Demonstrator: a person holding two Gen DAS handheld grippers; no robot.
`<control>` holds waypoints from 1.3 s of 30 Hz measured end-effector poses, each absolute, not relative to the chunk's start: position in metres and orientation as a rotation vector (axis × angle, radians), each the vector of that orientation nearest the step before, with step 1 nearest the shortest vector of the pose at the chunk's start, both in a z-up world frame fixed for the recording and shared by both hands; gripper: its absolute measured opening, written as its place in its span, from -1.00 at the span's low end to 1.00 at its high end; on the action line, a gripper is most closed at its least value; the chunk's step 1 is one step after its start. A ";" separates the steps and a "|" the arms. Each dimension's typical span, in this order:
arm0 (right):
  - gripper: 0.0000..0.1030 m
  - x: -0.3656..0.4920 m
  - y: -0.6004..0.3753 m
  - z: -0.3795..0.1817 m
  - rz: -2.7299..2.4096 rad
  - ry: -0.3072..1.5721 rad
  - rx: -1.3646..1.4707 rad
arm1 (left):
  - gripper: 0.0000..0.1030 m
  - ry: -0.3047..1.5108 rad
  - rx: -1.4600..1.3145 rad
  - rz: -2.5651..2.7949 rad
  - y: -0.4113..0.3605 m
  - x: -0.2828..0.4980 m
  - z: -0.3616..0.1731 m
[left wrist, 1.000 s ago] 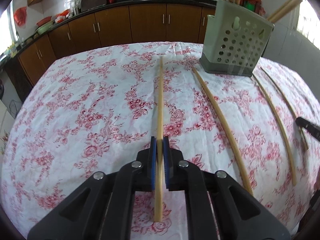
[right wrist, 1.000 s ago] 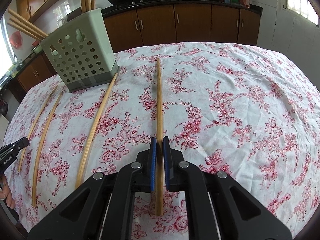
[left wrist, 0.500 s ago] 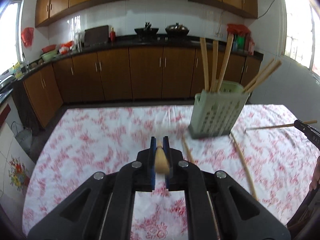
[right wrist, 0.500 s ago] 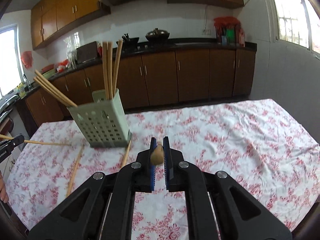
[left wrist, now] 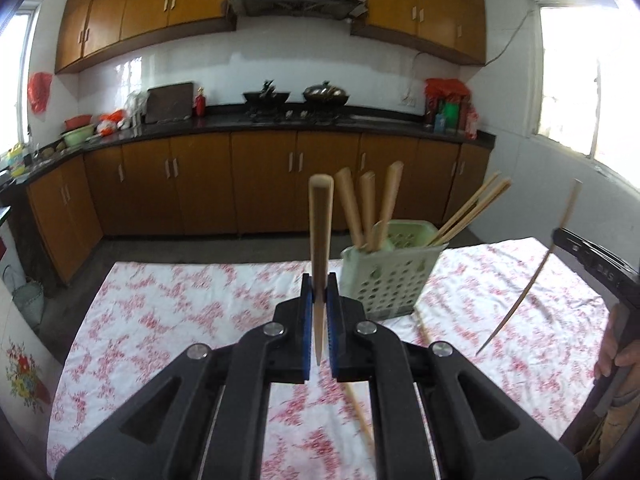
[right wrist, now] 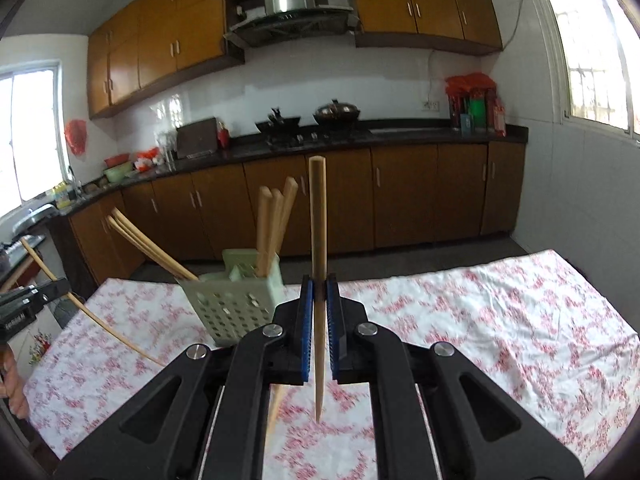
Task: Organize utensils
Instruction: 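Raise the right tool's chopstick over the green holder while the left tool carries its own, then open the right tool to drop its chopstick in the holder while the left tool opens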
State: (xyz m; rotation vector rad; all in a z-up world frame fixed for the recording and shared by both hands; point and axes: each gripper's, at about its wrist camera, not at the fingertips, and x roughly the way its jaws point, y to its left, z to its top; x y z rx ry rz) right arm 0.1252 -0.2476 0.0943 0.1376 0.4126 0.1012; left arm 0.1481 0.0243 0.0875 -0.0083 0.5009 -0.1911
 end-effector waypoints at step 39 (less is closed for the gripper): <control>-0.51 0.190 -0.213 0.123 0.173 0.153 0.234 | -0.76 0.234 -0.120 -0.186 -0.040 0.260 0.129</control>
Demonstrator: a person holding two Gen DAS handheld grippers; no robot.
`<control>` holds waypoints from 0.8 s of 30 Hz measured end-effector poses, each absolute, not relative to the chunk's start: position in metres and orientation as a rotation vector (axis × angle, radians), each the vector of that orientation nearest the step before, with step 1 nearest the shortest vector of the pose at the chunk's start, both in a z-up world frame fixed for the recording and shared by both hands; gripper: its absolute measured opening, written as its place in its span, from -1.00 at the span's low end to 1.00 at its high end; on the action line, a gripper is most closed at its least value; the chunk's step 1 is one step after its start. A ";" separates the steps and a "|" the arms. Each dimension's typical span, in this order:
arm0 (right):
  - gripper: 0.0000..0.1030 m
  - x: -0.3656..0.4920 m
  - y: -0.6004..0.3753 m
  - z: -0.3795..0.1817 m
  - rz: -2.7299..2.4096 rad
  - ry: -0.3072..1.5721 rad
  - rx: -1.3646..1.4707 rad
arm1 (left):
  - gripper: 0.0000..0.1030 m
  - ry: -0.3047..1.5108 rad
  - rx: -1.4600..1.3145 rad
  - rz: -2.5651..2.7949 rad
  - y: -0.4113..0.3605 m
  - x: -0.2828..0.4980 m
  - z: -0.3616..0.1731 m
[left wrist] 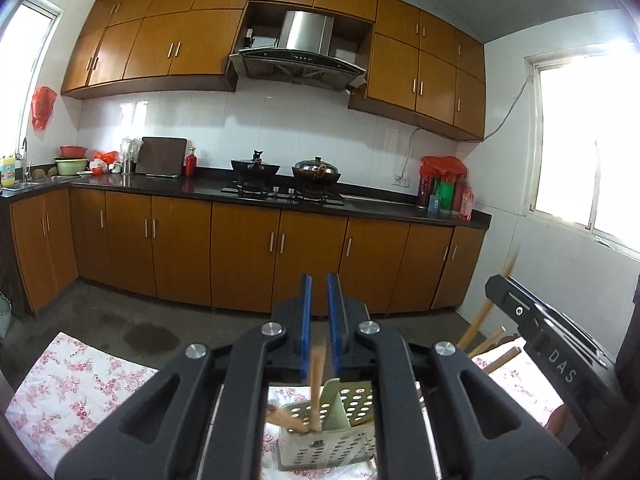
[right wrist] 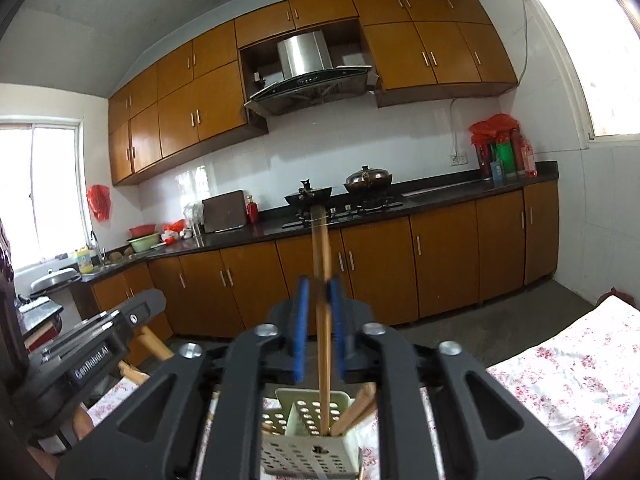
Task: Organize utensils
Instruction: 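Open the right tool to drop its chopstick in the holder while the left tool opens, then close the right tool on a chopstick while the left tool grasps another chopstick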
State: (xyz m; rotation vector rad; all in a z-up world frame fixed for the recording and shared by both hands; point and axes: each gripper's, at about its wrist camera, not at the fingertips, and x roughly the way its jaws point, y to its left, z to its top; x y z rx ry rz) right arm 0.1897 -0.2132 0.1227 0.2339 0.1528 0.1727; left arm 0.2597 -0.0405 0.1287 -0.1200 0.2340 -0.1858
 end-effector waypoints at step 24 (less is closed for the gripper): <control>-0.45 0.128 -0.180 -0.052 0.278 0.894 0.152 | -0.27 0.717 -0.095 -0.116 0.020 0.131 -0.032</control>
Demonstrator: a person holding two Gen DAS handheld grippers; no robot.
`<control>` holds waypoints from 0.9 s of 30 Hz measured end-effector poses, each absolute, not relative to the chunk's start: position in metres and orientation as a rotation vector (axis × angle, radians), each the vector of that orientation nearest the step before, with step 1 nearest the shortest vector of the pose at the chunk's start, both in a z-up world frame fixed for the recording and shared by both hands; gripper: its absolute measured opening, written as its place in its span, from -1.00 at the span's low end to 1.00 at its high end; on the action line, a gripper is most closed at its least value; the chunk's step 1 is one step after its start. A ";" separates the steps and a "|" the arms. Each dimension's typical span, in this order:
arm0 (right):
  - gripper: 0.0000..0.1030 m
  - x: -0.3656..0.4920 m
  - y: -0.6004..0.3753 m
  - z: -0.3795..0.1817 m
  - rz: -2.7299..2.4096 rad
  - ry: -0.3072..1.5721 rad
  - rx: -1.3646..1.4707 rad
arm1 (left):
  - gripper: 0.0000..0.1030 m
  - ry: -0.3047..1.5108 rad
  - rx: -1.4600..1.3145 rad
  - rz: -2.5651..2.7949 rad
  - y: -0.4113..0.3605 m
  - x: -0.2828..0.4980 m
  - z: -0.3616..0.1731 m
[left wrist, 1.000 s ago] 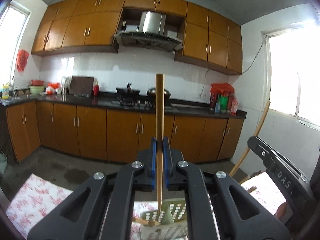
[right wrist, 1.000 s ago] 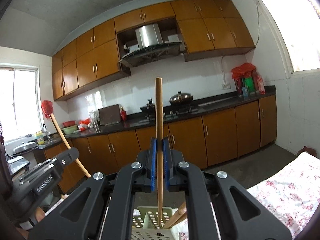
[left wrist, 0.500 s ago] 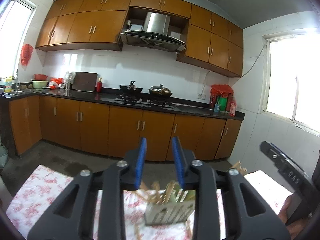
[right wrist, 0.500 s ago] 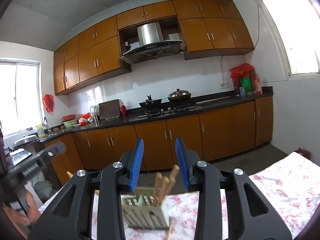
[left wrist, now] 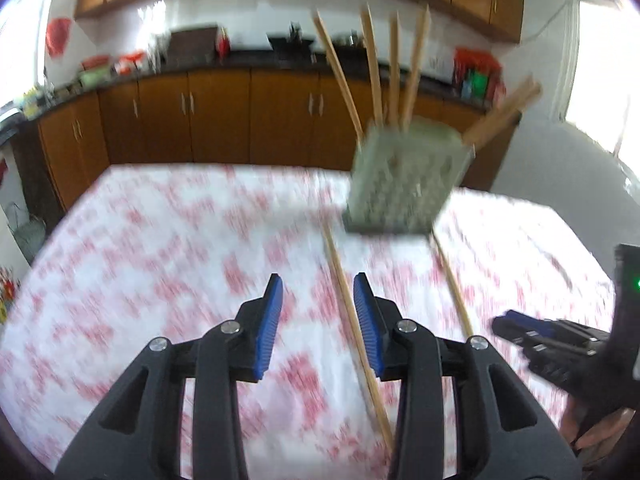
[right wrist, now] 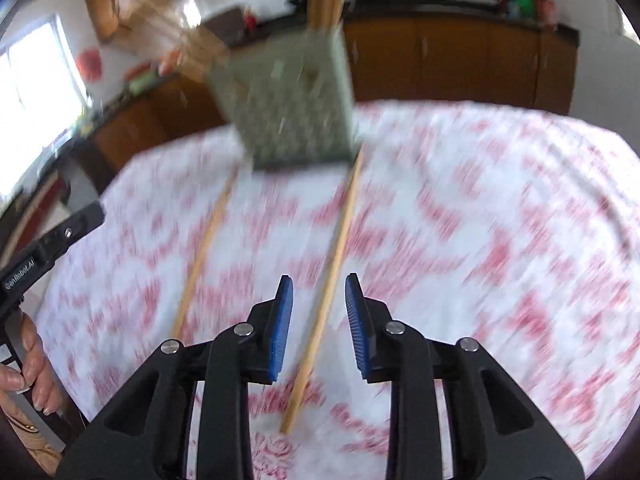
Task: Organize utensils
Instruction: 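Close the right tool on a chopstick while the left tool grasps another chopstick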
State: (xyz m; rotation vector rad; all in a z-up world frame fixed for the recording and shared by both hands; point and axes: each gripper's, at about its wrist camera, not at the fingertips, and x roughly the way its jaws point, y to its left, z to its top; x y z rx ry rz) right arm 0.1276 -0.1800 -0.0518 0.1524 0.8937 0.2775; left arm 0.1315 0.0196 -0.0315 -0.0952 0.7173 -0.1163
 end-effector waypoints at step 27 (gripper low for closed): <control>-0.84 0.164 -0.232 -0.078 0.044 0.901 0.121 | -0.78 0.930 0.018 0.027 0.028 0.202 -0.096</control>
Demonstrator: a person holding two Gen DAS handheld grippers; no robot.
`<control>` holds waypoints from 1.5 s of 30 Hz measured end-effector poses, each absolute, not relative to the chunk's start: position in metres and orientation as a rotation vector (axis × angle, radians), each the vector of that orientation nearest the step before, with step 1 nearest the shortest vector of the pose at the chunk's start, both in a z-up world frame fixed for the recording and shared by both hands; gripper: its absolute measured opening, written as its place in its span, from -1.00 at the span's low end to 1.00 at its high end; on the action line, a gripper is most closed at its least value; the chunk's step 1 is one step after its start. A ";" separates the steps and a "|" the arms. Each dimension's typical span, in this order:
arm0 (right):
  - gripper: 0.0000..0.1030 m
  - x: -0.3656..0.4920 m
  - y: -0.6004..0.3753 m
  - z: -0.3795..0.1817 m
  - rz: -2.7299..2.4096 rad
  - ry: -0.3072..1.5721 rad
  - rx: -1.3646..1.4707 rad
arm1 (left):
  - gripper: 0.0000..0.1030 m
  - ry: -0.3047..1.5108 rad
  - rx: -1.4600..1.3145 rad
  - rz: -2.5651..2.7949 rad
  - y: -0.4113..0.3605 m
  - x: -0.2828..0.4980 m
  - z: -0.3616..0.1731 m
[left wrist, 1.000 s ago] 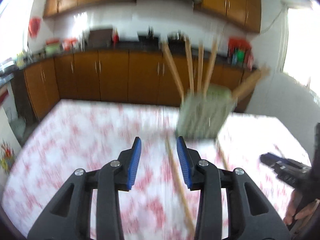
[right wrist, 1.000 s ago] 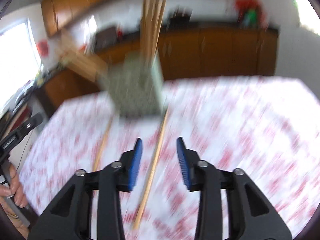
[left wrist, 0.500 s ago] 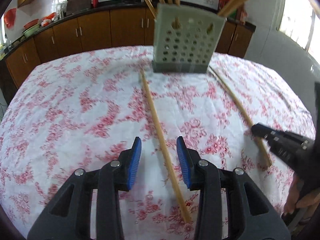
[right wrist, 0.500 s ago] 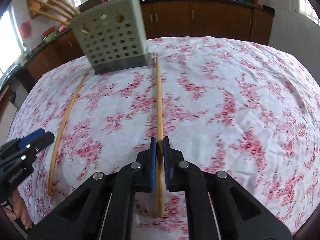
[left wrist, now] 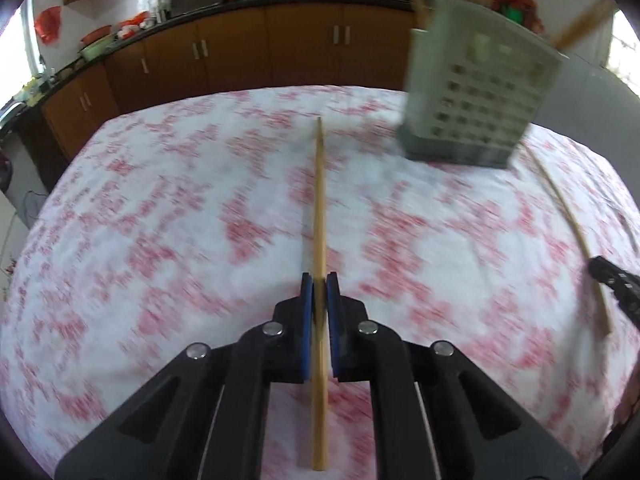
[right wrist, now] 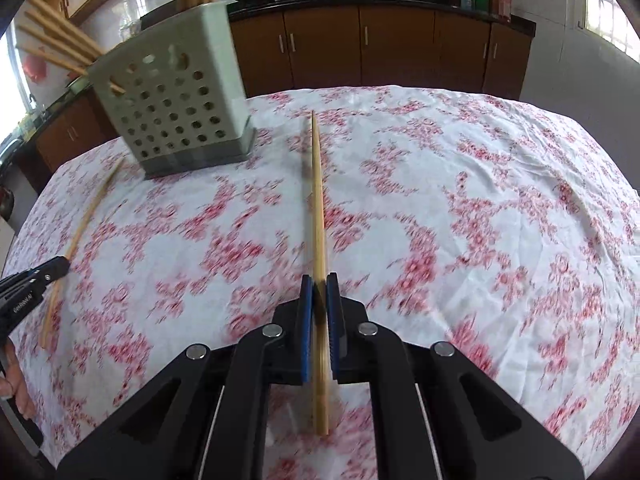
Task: Organize utensils
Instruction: 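Close the right tool on a chopstick while the left tool grasps another chopstick, then hold the grasped chopsticks on the tablecloth, briefly opening and reclosing the right tool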
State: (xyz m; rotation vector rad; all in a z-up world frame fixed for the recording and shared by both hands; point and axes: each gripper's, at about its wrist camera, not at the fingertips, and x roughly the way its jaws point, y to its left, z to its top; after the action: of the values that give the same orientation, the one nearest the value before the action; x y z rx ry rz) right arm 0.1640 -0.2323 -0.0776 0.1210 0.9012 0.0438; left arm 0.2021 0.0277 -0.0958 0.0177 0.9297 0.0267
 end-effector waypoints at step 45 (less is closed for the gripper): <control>-0.82 0.174 -0.234 -0.076 0.016 0.881 0.078 | -0.68 0.905 -0.042 0.015 0.049 0.214 -0.095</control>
State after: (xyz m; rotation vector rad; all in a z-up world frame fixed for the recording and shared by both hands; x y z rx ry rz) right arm 0.1744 -0.2336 -0.0765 0.0784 0.8811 0.0158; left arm 0.2140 0.0495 -0.0946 -0.0421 0.9053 0.0153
